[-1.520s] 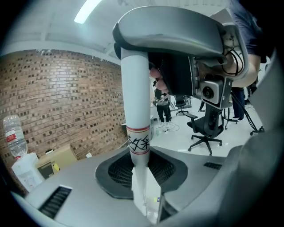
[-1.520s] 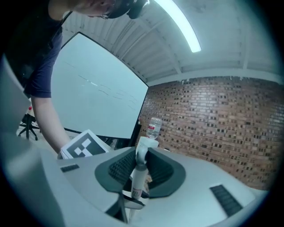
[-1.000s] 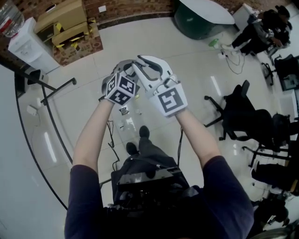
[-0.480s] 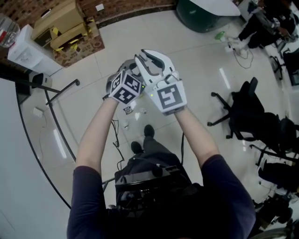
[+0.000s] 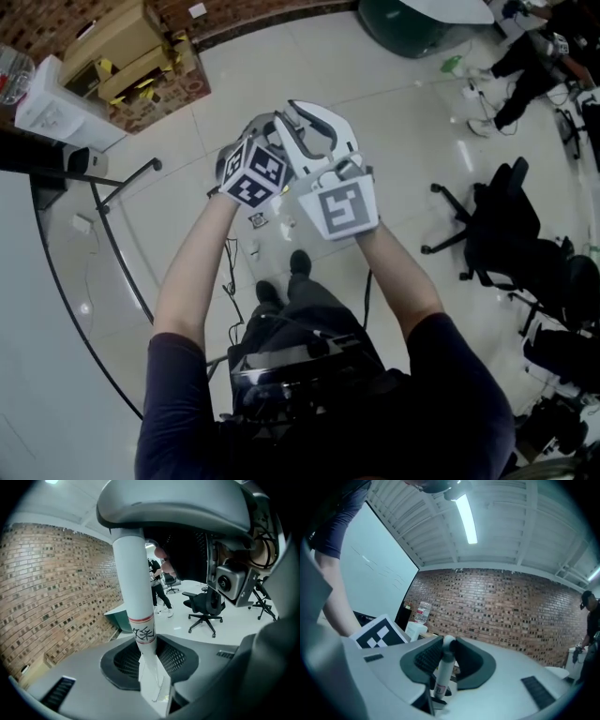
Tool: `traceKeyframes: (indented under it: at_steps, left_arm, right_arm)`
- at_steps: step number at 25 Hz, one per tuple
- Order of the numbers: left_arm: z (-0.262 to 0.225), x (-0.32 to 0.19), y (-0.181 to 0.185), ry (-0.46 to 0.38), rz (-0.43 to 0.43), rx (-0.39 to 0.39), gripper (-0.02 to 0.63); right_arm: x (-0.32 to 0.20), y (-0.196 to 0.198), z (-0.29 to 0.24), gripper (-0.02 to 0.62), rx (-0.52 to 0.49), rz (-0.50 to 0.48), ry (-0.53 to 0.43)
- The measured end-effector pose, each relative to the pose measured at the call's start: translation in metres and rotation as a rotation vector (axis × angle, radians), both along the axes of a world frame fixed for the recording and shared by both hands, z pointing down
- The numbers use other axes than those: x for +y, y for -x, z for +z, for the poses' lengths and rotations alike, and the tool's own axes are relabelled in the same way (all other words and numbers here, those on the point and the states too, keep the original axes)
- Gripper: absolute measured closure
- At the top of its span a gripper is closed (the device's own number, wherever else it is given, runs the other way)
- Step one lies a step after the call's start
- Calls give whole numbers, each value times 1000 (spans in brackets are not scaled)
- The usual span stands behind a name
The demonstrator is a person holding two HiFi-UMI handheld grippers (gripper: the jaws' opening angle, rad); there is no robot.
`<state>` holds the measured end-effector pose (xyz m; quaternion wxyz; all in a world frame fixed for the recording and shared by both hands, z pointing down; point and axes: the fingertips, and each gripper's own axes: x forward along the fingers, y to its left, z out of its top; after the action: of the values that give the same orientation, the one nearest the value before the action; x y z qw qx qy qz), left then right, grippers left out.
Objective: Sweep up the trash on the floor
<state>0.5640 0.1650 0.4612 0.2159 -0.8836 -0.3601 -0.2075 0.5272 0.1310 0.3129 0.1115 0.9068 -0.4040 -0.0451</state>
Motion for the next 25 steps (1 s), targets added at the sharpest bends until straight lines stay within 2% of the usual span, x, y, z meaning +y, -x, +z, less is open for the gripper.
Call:
traceKeyframes:
  at_steps: [8,13,17,21,25]
  left_arm:
    - [49,16,-30,22,19,-64,516]
    - [83,10,-29,22,44,-84,515]
    - [107,6,-22,58,59,-122,514]
    - [145,3,-6,11,93,-159,518]
    - [153,5,-3,30,138,-146,518]
  right_arm:
    - [27,-25,50,502,-68,95,3]
    - [20,-24,84,505,-90,111,9]
    - [12,-21,108,505,-128,139,37]
    - [5,-10,145,506,-174,134,59]
    - [10,-11,154,505,-203,185,52]
